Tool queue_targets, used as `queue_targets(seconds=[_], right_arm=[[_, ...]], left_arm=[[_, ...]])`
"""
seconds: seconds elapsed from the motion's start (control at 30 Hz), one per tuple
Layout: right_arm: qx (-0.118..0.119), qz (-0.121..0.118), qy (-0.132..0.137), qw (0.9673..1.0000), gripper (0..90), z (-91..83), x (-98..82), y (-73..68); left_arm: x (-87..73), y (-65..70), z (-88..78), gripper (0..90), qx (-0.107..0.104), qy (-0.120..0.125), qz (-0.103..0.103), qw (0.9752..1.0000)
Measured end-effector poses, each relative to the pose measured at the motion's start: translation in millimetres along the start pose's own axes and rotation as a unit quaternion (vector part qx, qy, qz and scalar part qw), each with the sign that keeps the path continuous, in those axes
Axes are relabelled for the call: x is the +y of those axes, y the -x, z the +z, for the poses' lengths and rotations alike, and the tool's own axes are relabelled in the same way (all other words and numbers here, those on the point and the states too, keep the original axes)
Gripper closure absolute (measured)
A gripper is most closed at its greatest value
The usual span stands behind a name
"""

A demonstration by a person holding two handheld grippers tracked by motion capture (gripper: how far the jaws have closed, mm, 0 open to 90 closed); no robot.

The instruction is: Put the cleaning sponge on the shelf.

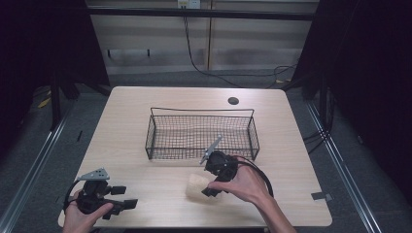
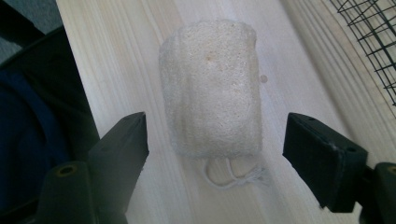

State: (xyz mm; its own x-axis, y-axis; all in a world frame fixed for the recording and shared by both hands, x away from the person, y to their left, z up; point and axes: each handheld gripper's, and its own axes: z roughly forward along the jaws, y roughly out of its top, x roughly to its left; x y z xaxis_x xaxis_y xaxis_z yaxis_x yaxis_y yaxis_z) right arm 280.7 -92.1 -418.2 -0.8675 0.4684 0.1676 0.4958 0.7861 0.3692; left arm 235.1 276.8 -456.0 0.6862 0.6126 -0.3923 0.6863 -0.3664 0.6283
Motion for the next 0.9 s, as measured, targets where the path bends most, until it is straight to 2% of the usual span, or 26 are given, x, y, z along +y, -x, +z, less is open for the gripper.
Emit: queue_targets(seconds=[0.03,0.1,0.13,0.17,0.2,0.27,0.33,0.4,0.67,0.9], right_arm=[[-0.002,-0.013,-0.01,0.9999,22.0,1.3,3.0,0.5],[-0.003,-0.012,-0.023,0.9997,21.8,2.5,6.8,-0.7],[-0.004,-0.021,-0.025,0.9995,21.1,3.6,8.5,0.1],[-0.001,-0.014,-0.029,0.9995,20.6,4.6,10.6,-0.6],[0.002,-0.023,-0.033,0.9992,20.6,6.0,12.0,0.6],[0.003,-0.019,-0.043,0.9989,20.7,9.3,14.8,0.2],[0.007,-0.028,-0.049,0.9984,20.2,12.6,17.0,3.3],[0.012,-0.02,-0.048,0.9986,17.9,13.3,18.8,5.5],[0.024,-0.018,-0.082,0.9962,19.3,24.6,24.2,15.7],[0.038,-0.016,-0.088,0.9953,18.1,32.5,27.5,22.5]], left_arm=[[0.0,0.0,0.0,21.6,0.0,0.0,0.0,1.0],[-0.1,0.3,-0.2,21.6,0.001,0.0,0.0,1.0],[-0.1,0.1,-0.3,21.6,0.0,-0.001,0.001,1.0],[-0.1,0.0,-0.4,21.6,0.001,-0.001,0.001,1.0],[-0.1,0.0,-0.4,21.6,0.002,-0.002,0.002,1.0],[-0.1,0.2,-0.1,21.6,0.0,-0.003,0.001,1.0],[-0.1,0.2,-0.1,21.6,0.0,-0.003,0.002,1.0],[-0.1,-0.1,-0.4,21.6,0.001,-0.001,0.0,1.0],[-0.1,-0.3,-0.1,21.6,-0.001,-0.003,-0.001,1.0],[-0.2,-0.4,0.1,21.6,0.001,-0.002,-0.002,1.0]])
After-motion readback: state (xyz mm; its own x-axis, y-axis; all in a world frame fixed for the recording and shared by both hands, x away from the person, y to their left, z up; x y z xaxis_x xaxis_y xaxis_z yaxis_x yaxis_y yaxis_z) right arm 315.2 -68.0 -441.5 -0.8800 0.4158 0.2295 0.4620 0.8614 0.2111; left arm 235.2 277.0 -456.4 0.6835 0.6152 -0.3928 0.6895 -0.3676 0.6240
